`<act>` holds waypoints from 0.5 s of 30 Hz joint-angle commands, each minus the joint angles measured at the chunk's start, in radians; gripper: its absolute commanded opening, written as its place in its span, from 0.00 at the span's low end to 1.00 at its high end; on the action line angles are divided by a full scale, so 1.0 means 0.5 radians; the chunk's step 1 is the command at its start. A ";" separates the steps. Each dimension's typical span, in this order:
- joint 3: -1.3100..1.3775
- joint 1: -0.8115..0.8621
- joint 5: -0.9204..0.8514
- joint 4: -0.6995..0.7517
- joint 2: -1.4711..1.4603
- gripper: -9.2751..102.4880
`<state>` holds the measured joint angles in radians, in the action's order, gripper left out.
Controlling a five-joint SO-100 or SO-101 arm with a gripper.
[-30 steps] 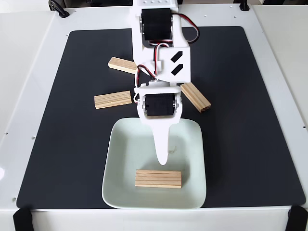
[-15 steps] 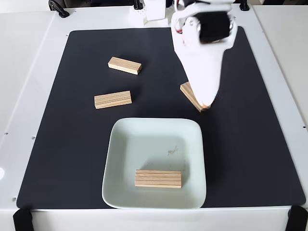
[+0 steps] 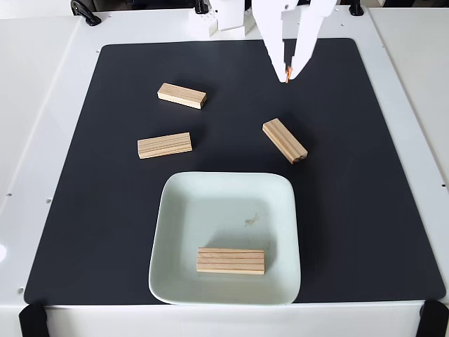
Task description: Pick up the wooden block and place them on the plate.
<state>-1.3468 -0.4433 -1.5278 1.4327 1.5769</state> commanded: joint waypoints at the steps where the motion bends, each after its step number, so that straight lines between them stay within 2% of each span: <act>1: -0.172 0.018 -0.442 0.015 0.141 0.08; 11: -0.156 0.114 -0.472 -0.052 -0.209 0.10; 13: -0.092 0.129 -0.457 -0.114 -0.295 0.18; 15: -0.037 0.166 -0.476 -0.156 -0.368 0.30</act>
<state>-1.4281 -0.3789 -1.7564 1.3883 1.4082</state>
